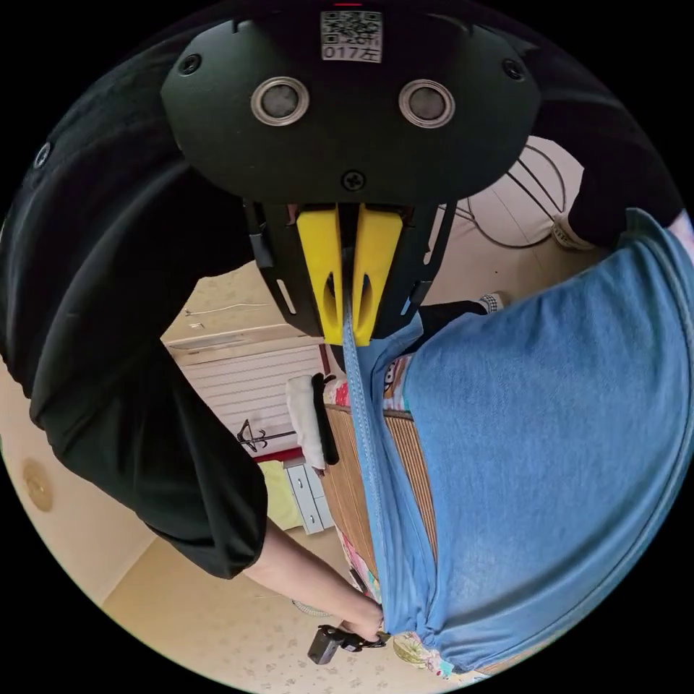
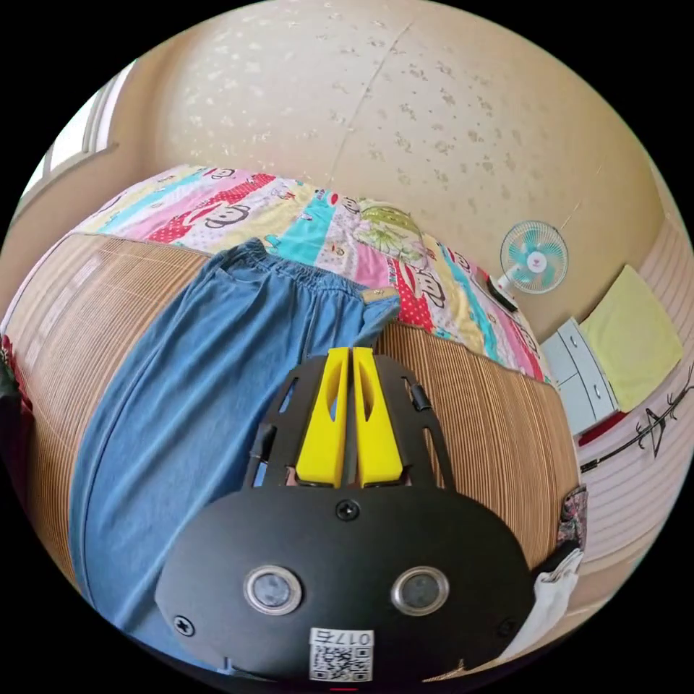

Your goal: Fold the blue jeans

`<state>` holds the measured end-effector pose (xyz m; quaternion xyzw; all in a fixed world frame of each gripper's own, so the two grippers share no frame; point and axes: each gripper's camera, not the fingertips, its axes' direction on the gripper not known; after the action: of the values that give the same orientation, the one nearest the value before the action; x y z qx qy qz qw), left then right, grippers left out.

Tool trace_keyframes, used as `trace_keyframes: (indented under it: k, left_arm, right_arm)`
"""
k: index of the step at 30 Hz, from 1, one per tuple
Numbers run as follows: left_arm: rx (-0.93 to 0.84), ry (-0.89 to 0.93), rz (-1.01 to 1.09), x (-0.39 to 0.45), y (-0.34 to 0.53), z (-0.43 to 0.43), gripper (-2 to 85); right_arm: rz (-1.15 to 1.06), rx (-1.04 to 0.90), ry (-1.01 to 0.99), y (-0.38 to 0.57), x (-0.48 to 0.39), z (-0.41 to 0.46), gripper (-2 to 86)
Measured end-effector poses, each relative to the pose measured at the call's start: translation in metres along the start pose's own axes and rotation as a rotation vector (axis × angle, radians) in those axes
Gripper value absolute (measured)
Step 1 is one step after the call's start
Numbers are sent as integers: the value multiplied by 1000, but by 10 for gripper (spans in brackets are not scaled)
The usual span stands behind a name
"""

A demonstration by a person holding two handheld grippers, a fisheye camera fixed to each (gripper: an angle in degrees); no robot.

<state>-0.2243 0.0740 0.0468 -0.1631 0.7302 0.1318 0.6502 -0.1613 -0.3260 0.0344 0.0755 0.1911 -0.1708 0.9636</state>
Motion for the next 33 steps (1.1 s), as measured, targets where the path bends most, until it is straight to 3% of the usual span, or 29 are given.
trace_keyframes:
  k: [3,6,10,15,22,26,33]
  left_arm:
    - [77,15,-53,-2,24,-45,-8]
    - [136,23,-201,-16,45,-86,-8]
    - [195,-156,-303,-32,68,-130,-3]
    - [163,-247,-384,-67,77,-143,23]
    - [158,-302,-310,-67,72,-143,28]
    - [168,-330,-257,-60,61,-142,17]
    - [169,-401,-218,-45,50,-132,-5]
  right_arm:
    - [-98,130,-31,-20,-76,-38,9]
    - [-135,152,-184,-33,-137,-53,7]
    - [-90,-126,-424,-42,-185,-12,7]
    - [29,-154,-594,14,-161,-16,5]
    - [-225,-149,-789,206,-84,-111,12]
    - [-113,-225,-860,324,-28,-155,34]
    - [130,-320,-877,436,6,-183,81]
